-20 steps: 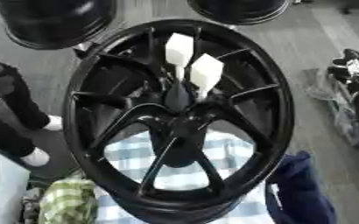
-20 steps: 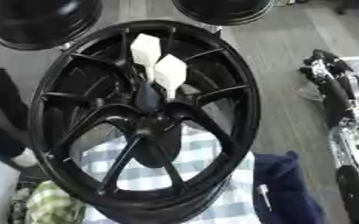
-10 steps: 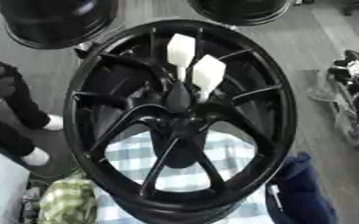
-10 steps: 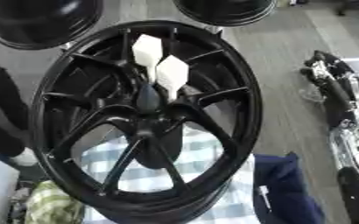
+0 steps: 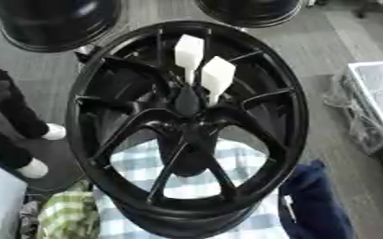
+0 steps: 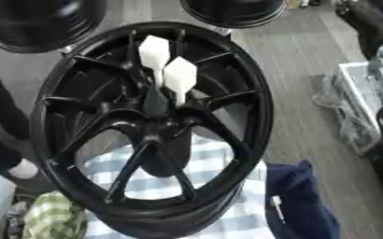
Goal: Pull the pin out of the wheel hub.
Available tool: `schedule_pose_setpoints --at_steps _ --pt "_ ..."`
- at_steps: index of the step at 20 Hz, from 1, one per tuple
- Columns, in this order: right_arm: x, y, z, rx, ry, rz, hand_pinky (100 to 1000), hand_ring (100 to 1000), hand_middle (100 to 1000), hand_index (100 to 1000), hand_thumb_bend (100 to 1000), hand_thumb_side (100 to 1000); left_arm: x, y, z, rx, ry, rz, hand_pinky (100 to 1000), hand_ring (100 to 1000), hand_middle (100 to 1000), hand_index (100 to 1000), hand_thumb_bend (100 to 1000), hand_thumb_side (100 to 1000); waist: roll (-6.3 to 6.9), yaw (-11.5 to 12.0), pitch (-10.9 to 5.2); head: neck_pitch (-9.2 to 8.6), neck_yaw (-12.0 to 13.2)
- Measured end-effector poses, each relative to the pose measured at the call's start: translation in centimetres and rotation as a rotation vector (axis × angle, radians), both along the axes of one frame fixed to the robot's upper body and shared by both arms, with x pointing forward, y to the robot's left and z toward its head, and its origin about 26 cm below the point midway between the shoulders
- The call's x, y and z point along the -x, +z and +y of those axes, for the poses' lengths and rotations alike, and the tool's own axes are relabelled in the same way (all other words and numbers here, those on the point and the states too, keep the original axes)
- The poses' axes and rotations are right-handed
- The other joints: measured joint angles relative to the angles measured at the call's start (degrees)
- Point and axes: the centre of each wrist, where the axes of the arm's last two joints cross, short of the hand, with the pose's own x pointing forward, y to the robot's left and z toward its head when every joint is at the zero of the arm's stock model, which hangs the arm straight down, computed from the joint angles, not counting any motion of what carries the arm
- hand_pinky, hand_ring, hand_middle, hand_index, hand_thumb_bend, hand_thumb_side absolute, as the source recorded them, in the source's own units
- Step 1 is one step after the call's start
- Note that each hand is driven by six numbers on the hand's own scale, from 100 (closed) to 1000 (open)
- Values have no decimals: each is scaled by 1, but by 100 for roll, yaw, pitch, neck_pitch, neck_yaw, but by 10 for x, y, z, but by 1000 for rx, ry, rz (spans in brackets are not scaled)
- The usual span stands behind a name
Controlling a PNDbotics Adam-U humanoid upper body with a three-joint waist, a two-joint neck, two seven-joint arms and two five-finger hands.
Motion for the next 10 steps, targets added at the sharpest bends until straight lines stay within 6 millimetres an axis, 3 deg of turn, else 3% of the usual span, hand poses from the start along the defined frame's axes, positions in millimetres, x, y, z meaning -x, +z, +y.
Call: schedule_pose_setpoints --at_steps 5,10 --pt "0 59 30 261 123 -88 883 807 760 848 200 346 1 -2 1 -6 3 8 763 685 682 710 100 820 -67 -4 -37 47 -15" --pt "3 91 67 540 238 -112 875 806 764 851 265 385 2 -3 5 -19 9 19 763 686 682 710 100 821 -135 -4 -47 48 -20"
